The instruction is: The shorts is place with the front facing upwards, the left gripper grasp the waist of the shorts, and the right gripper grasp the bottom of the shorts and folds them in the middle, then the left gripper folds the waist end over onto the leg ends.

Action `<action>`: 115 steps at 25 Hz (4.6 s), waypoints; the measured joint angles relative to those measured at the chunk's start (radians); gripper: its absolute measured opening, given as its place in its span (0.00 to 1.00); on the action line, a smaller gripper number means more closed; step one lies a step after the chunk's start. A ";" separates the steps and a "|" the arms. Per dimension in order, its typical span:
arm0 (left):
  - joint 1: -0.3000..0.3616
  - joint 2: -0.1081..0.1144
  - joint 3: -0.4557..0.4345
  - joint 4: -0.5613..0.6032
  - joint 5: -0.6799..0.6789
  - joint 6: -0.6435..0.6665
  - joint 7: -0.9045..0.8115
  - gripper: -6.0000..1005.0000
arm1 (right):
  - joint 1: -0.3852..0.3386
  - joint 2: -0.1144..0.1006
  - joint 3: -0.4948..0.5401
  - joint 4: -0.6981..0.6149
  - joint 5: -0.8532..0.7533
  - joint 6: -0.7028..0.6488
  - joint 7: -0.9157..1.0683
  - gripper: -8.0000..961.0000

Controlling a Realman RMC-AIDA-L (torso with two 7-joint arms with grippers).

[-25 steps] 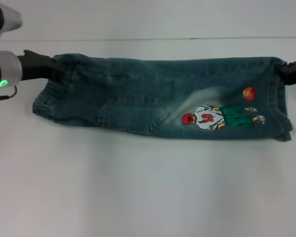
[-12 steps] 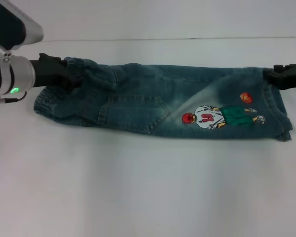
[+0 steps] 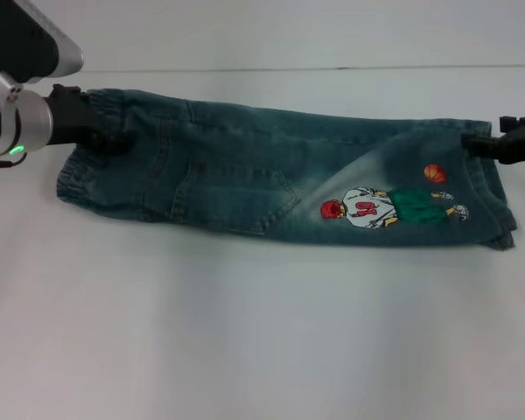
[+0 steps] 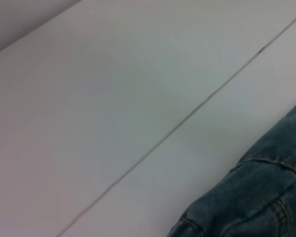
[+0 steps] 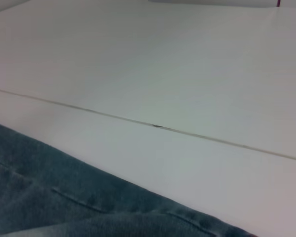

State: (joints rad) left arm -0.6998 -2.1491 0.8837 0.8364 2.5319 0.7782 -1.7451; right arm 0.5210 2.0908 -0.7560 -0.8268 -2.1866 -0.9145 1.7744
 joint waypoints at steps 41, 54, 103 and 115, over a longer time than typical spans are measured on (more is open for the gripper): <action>0.192 0.113 -0.326 0.065 -0.244 0.549 -0.015 0.74 | -0.176 0.001 0.006 -0.081 0.349 -0.351 -0.277 0.78; 0.290 0.076 -0.494 0.070 -0.401 0.793 0.187 0.70 | -0.266 0.000 0.011 0.159 0.449 -0.601 -0.723 0.78; 0.144 0.094 -0.281 -0.137 -0.199 0.244 0.255 0.59 | -0.236 0.002 -0.006 0.229 0.450 -0.626 -0.728 0.77; 0.136 0.093 -0.229 -0.150 -0.199 0.256 0.280 0.35 | -0.233 0.001 -0.006 0.243 0.449 -0.621 -0.728 0.74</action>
State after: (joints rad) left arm -0.5636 -2.0557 0.6547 0.6868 2.3332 1.0344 -1.4648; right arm 0.2883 2.0922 -0.7624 -0.5842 -1.7381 -1.5356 1.0462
